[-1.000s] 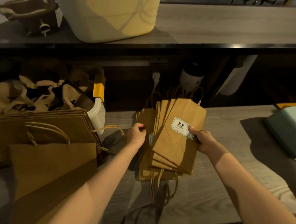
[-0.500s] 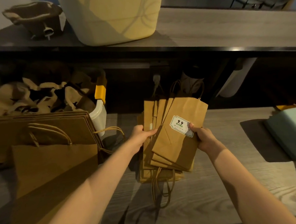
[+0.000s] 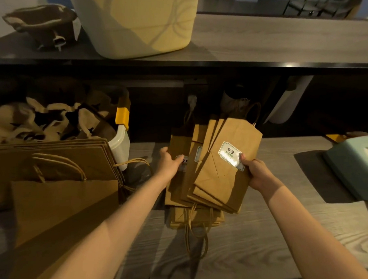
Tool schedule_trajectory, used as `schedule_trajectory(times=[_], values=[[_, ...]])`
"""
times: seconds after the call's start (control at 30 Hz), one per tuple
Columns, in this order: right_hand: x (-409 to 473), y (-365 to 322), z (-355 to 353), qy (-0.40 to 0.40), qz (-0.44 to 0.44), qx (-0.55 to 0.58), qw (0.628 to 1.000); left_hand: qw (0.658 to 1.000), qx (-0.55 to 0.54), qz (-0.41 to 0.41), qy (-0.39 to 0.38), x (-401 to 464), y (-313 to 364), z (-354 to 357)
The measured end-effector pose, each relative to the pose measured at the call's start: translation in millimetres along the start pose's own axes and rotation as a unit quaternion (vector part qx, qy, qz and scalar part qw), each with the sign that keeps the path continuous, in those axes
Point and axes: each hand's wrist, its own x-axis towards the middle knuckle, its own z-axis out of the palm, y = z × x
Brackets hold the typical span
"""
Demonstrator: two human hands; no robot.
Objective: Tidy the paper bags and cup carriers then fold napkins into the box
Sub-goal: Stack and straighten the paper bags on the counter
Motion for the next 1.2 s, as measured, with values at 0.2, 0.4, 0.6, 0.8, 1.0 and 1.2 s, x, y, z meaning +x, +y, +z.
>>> schedule_trajectory(times=[0.2,0.4,0.6,0.8,1.0,1.2], values=[[-2.8,2.8,7.3,-0.021,0.002,0.021,1.000,0.993,0.103,0.038,-0.036,-6.9,10.6,0.1],[-7.5,0.8,11.3,-0.021,-0.025,0.040,0.999,0.991,0.051,0.087,-0.093,-8.3,18.5,-6.0],[-16.3,-11.8,-1.4,0.037,-0.121,0.039,0.991,0.953,0.247,0.173,-0.024,-0.8,44.6,-20.7],[-27.7,-25.7,-10.3,0.024,-0.152,0.042,0.987,0.909,0.321,0.261,-0.055,-18.3,82.0,-16.9],[-33.4,-25.2,-17.6,-0.001,-0.157,0.047,0.987,0.936,0.211,0.281,-0.019,-28.7,90.1,-9.2],[-28.6,-12.9,-13.4,0.079,-0.183,0.022,0.980,0.901,0.294,0.319,0.028,-25.2,67.2,-8.2]])
